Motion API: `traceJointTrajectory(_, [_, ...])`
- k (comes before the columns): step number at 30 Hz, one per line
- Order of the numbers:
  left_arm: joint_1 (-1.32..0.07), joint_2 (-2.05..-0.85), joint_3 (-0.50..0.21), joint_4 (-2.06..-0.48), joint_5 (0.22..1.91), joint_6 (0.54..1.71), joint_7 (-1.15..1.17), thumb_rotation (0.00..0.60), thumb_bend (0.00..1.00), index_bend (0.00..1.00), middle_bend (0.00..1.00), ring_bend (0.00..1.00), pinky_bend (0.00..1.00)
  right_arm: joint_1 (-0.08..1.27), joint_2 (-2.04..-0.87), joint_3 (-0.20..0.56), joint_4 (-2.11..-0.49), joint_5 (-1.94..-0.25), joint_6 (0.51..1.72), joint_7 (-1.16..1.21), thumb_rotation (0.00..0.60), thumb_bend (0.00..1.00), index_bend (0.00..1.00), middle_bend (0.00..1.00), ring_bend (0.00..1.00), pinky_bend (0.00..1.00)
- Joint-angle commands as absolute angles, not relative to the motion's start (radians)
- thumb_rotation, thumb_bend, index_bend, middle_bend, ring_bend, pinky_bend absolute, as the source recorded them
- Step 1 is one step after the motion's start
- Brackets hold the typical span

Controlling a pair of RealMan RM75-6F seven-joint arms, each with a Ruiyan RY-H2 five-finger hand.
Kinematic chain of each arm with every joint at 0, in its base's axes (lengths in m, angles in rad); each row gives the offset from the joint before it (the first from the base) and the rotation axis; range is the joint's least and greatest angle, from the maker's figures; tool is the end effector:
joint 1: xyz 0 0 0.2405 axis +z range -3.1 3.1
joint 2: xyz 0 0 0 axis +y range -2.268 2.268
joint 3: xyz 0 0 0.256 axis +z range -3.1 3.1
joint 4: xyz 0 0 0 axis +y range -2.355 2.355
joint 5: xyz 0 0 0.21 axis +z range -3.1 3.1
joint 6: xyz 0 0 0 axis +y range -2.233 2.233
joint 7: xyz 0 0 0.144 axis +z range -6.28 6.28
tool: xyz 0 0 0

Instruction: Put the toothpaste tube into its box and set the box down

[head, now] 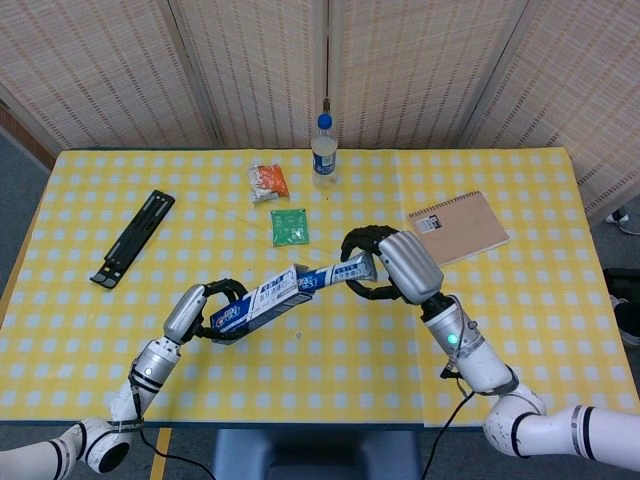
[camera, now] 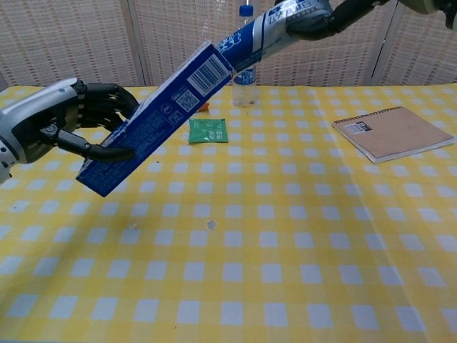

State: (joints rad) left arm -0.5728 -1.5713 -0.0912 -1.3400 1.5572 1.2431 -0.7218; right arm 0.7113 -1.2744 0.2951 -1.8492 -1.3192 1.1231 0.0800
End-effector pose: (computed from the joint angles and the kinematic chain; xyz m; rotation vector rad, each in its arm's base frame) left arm -0.1800 0.3046 0.0047 -1.5566 -1.5619 -1.6796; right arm -0.0730 -0.3257 0.0897 1.7272 -1.1018 1.5626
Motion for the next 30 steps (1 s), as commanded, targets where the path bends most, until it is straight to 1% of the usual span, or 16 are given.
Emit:
traceJointTrajectory(1, [-0.573,-1.574,-0.091,-1.338,1.561,1.247,-0.724,0.6,0.21,0.47,0.55,0.55,0.45,0.71,-1.281,0.31,-1.845,-1.347,1.156,0.08,0.6,0.32,0.22,0.16,0.13,0.25])
traceJointTrajectory(3, [-0.574,-1.575,-0.091,-1.338,1.561,1.246,-0.727,0.6,0.21,0.47,0.55,0.55,0.45,0.705,-1.284,0.315,-1.845,-1.358,1.178,0.074,0.6,0.32,0.06,0.08,0.05,0.16])
traceJointTrajectory(4, [-0.575,-1.575,-0.092,-1.338,1.561,1.246,-0.729,0.6,0.21,0.47,0.55,0.55,0.45,0.703,-1.284,0.319,-1.848,-1.361,1.187,0.072,0.6,0.33,0.03,0.05,0.03,0.12])
traceJointTrajectory(5, [-0.575,-1.575,-0.093,-1.337,1.56,1.247,-0.731,0.6,0.21,0.47,0.55,0.55,0.45,0.701,-1.284,0.323,-1.851,-1.363,1.196,0.074,0.6,0.33,0.0,0.02,0.01,0.06])
traceJointTrajectory(6, [-0.575,-1.576,-0.093,-1.337,1.56,1.248,-0.731,0.6,0.21,0.47,0.55,0.55,0.45,0.699,-1.284,0.327,-1.854,-1.365,1.203,0.077,0.6,0.33,0.0,0.0,0.0,0.02])
traceJointTrajectory(8, [-0.575,-1.577,-0.095,-1.337,1.559,1.25,-0.737,0.6,0.21,0.47,0.55,0.55,0.45,0.697,-1.28,0.334,-1.86,-1.366,1.209,0.085,0.6,0.33,0.0,0.0,0.0,0.0])
traceJointTrajectory(16, [-0.566,-1.583,-0.12,-1.372,1.535,1.273,-0.847,0.6,0.21,0.47,0.55,0.55,0.45,0.684,-1.265,0.35,-1.873,-1.366,1.232,0.112,0.6,0.32,0.0,0.0,0.0,0.0])
traceJointTrajectory(21, [-0.563,-1.551,-0.155,-1.442,1.48,1.243,-0.994,0.6,0.22,0.47,0.55,0.55,0.45,0.672,-1.238,0.356,-1.887,-1.345,1.225,0.134,0.6,0.33,0.0,0.0,0.0,0.0])
traceJointTrajectory(25, [-0.561,-1.555,-0.162,-1.437,1.474,1.239,-1.02,0.6,0.22,0.47,0.55,0.55,0.45,0.655,-1.209,0.366,-1.913,-1.346,1.231,0.195,0.6,0.33,0.0,0.0,0.0,0.0])
traceJointTrajectory(30, [-0.546,-1.58,-0.177,-1.423,1.471,1.267,-1.14,0.6,0.21,0.47,0.55,0.56,0.45,0.627,-1.15,0.376,-1.952,-1.341,1.227,0.273,0.6,0.33,0.0,0.0,0.0,0.0])
